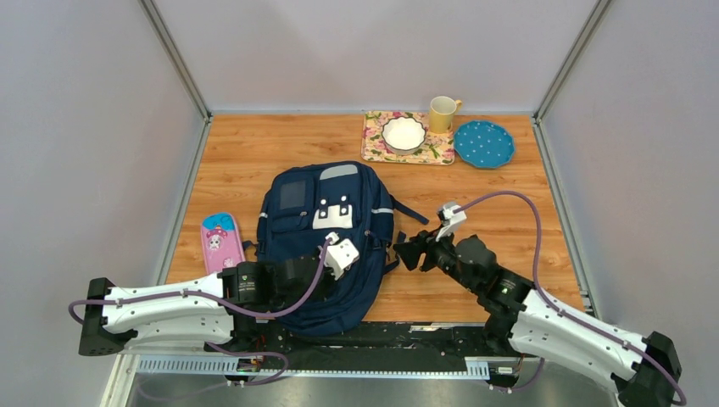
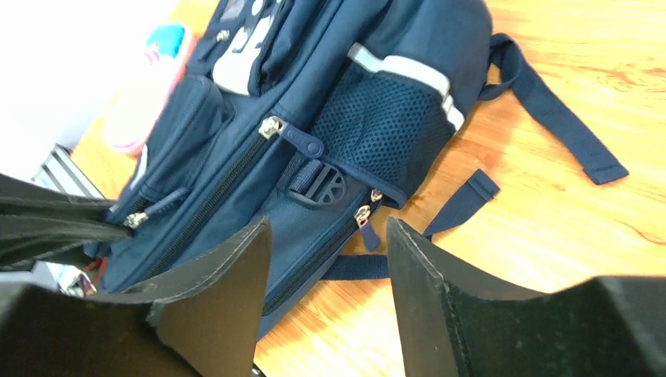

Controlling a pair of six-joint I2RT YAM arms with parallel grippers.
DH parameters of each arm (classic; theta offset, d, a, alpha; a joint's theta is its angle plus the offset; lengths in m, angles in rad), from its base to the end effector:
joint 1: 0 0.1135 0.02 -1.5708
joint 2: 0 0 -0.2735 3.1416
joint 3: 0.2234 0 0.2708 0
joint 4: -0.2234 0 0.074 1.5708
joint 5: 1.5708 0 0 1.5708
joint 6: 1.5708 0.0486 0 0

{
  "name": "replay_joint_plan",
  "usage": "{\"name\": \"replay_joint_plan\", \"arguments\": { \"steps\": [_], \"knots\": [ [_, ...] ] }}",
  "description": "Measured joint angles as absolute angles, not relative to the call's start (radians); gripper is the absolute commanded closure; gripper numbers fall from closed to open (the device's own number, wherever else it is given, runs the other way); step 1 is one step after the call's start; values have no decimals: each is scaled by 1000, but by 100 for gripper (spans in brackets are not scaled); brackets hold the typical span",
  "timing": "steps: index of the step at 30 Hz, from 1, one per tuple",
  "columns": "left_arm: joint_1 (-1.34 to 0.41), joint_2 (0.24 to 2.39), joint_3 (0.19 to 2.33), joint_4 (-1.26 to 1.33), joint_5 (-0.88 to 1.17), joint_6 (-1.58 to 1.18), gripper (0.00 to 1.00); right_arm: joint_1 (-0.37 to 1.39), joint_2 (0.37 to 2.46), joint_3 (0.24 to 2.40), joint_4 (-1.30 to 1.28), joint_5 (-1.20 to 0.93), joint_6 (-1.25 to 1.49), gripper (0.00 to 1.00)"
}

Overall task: Pack the student bag
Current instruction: Zip the student bag at the center of the board, then adjust the student bag at the center of the board.

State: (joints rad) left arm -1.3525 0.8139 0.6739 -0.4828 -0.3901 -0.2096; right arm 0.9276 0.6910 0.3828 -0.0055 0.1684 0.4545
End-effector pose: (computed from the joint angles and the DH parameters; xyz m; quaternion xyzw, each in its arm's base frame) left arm 0.0611 -0.1900 0.2655 0.3977 0.7820 -0.1928 0.4394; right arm 0.1235 0.1512 0.2272 -0.1408 0.7952 0.3210 0.4948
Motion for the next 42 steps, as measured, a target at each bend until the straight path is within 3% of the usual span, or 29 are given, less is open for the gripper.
{"name": "replay_joint_plan", "arguments": {
  "steps": [5,12,22,23,25,26,27,29,30,32,33,34,37,42],
  "knots": [
    [-1353,811,670,-487,-383,-198,100,854,677,418,-68,172,532,38],
    [-1352,811,665,-488,-358,-170,100,643,1034,668,-91,-86,643,31],
    [-1352,812,664,-498,-331,-134,100,632,1428,878,-35,-317,776,34],
    [-1352,812,664,-498,-329,-131,100,632,1454,878,-32,-322,789,36],
    [-1352,812,662,-501,-327,-125,100,632,1493,878,-25,-333,820,51],
    [-1352,812,660,-502,-327,-123,100,631,1500,878,-19,-342,830,64],
    [-1351,812,658,-505,-326,-120,100,631,1503,878,-13,-348,844,87],
    [-1351,812,653,-505,-323,-113,100,632,1504,878,9,-353,857,100],
    [-1351,812,652,-506,-322,-110,100,632,1504,878,21,-353,873,100],
    [-1351,811,648,-507,-328,-110,73,632,1504,877,28,-351,888,100],
    [-1351,811,648,-506,-338,-113,54,630,1504,875,31,-347,896,100],
    [-1353,811,648,-506,-352,-116,29,629,1502,868,41,-342,904,100],
    [-1355,803,649,-501,-390,-129,26,628,1455,815,65,-284,946,100],
    [-1355,736,652,-480,-491,-145,26,634,1186,580,93,-47,1116,100]
  ]
}}
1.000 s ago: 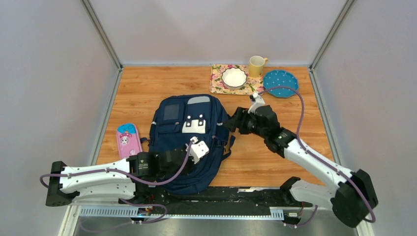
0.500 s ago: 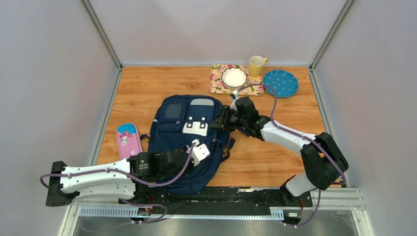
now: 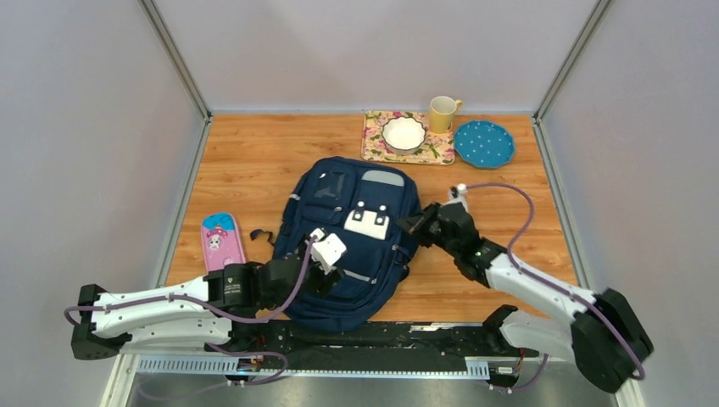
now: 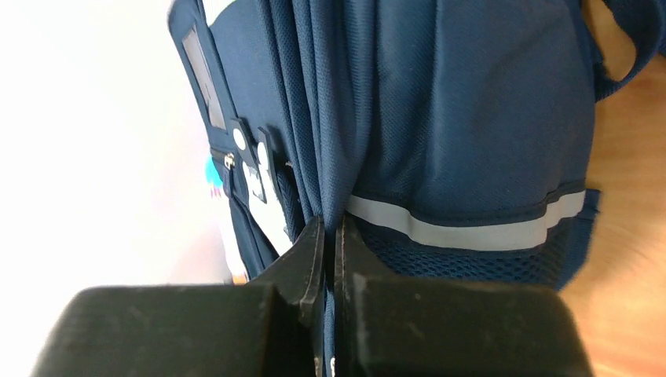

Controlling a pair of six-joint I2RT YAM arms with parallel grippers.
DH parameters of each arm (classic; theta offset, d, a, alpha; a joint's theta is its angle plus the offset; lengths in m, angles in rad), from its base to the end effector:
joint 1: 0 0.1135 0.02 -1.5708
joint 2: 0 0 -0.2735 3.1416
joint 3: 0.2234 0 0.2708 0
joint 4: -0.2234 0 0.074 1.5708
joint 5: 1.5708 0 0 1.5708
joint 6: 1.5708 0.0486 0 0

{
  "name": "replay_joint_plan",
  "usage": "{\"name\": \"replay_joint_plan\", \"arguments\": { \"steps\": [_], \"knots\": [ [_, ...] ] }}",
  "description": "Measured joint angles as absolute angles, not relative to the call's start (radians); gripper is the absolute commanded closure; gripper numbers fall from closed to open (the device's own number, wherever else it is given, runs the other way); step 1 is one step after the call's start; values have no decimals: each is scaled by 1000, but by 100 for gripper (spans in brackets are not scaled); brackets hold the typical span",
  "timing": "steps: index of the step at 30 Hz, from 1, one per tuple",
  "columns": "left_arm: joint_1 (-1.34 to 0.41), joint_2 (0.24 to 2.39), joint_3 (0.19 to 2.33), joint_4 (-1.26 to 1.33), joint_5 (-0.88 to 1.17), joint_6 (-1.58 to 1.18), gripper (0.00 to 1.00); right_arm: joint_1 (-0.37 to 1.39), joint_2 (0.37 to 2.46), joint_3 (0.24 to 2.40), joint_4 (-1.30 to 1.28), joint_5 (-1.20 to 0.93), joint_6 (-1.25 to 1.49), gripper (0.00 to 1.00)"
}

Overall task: Pack the student bag
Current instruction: Adjust the student bag at the center of the board.

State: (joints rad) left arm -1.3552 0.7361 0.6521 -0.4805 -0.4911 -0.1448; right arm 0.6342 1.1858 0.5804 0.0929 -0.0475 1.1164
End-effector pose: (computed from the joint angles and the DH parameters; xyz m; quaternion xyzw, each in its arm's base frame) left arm 0.0618 -0.1750 0.2722 0.3871 0.7655 -0.1630 0.4874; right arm 0.2205 0.1650 0.2059 0.1944 0.8409 0.4006 0.3076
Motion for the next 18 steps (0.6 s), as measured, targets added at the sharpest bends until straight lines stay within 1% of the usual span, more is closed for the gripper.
{"name": "replay_joint_plan", "arguments": {
  "steps": [4,6,8,12,15,18],
  "knots": [
    [-1355,717,701,-454,-548,-152,25,705,927,390,47,258,1324,100],
    [-1355,742,740,-442,-559,-154,25,746,863,366,-17,376,1422,100],
    [-1355,786,781,-435,-559,-157,25,781,845,366,-72,476,1533,100],
    [-1355,907,846,-426,-509,-168,25,799,876,368,-128,548,1696,100],
    [-1355,989,855,-423,-413,-205,25,803,910,398,-169,564,1728,100],
    [-1355,1011,823,-388,-297,-269,25,805,917,432,-200,567,1710,100]
  ]
}}
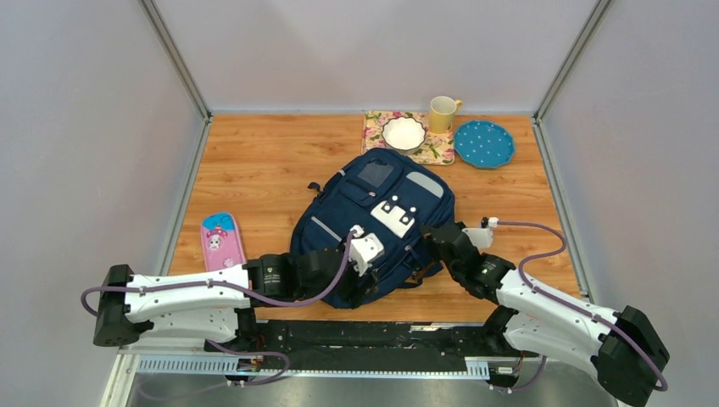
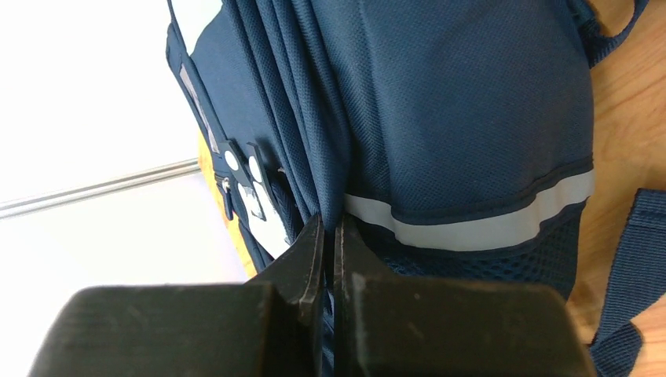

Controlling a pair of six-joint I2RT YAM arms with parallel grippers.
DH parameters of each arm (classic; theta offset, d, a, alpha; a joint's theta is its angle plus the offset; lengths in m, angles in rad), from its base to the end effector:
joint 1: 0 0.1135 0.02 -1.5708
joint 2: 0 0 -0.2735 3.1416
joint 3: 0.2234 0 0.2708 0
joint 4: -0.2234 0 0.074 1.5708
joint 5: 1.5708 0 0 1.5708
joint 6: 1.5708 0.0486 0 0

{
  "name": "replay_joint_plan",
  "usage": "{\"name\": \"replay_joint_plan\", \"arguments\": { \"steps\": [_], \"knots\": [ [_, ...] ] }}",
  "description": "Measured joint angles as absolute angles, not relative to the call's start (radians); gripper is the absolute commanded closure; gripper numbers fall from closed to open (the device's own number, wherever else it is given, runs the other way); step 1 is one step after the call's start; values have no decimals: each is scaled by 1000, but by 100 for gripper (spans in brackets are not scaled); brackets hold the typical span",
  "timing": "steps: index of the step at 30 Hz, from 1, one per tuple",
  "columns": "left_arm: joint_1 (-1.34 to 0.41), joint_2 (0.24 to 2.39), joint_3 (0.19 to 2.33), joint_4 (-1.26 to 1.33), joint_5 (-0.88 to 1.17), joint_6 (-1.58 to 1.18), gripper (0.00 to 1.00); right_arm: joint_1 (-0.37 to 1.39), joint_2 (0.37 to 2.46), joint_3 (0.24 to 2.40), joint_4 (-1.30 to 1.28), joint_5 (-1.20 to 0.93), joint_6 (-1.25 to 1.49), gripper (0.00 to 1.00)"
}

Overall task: Pack the student bag
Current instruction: Adjust the student bag at the center of the board.

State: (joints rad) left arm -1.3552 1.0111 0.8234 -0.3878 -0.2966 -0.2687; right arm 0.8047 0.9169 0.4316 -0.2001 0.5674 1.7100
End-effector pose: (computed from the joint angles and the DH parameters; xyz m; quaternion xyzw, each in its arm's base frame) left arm 0.0666 -0.2377 0.2894 0.3889 0.7804 -0.2532 0.4191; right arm 0.1604 0.1291 0.1877 0.4872 0.7277 0.3132 0.3674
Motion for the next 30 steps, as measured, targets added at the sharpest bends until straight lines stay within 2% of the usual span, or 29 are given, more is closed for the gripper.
{"name": "replay_joint_plan", "arguments": {
  "steps": [8,15,24,30],
  "knots": [
    [-1355,1149,722,-282,-30,-407,25,804,911,444,-220,542,1546,100],
    [-1292,1283,712,-244,1,-491,25,801,859,444,-217,467,1327,100],
    [-1083,1137,579,-237,-108,-558,24,800,785,353,-157,321,1300,100],
    [-1056,1067,579,-244,-106,-547,24,795,844,325,-74,295,1330,100]
  ]
}}
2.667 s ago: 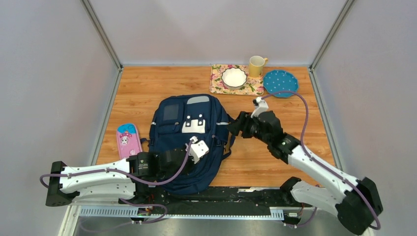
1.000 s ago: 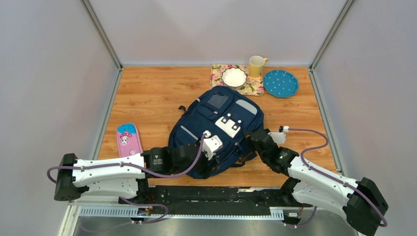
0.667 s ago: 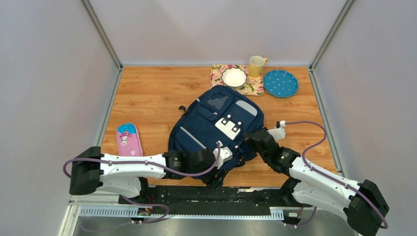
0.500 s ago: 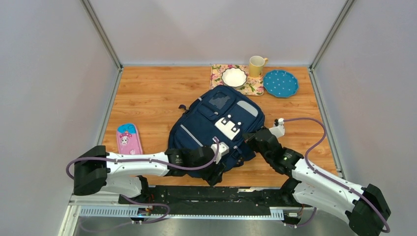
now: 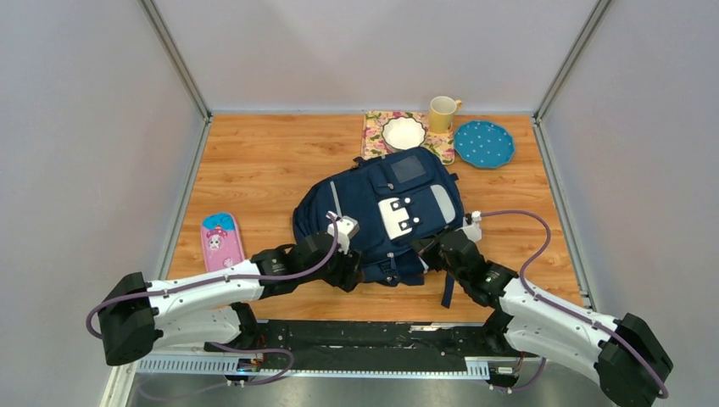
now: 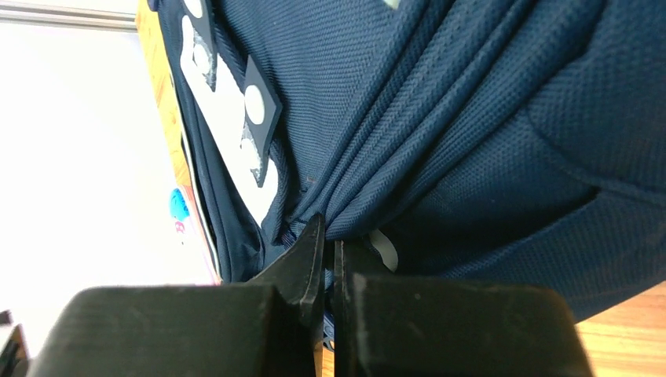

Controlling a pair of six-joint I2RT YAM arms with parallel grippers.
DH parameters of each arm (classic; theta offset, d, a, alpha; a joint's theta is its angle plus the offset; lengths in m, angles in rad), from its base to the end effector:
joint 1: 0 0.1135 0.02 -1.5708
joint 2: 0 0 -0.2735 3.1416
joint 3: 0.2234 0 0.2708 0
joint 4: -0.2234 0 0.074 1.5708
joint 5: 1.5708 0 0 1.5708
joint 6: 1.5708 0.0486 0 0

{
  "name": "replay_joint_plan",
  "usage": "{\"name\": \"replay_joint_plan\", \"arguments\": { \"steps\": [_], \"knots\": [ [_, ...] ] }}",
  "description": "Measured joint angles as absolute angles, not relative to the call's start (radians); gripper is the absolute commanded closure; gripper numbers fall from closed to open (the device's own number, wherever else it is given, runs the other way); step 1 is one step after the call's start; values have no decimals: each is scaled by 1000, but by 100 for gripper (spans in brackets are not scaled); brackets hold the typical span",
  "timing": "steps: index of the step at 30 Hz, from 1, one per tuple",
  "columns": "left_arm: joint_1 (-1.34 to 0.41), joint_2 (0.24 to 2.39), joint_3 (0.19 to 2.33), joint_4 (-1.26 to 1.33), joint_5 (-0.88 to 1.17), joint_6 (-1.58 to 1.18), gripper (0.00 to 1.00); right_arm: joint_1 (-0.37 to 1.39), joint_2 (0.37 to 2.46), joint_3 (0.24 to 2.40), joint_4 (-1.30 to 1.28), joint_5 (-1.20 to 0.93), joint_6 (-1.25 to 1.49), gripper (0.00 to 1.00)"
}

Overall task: Pack the student bag
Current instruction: Adjust the student bag at the center of the board.

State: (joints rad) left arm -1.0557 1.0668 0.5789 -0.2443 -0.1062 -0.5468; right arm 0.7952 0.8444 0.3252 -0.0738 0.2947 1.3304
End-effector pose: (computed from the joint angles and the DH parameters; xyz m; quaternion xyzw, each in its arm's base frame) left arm 0.1228 -0.2066 0.2004 0.2087 0.8882 -0.2583 0.3177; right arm 0.1482 0.1310 0.1717 0.2974 0.8240 0.3429 0.3392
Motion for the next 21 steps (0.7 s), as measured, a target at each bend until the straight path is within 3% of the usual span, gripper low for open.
{"name": "replay_joint_plan", "arguments": {
  "steps": [8,21],
  "knots": [
    [-1183,1176,736,-170,-44,-556,24,799,928,363,-24,266,1304,100],
    [-1197,1425,908,-193,-147,-580,28,843,794,372,-93,276,1222,100]
  ]
}}
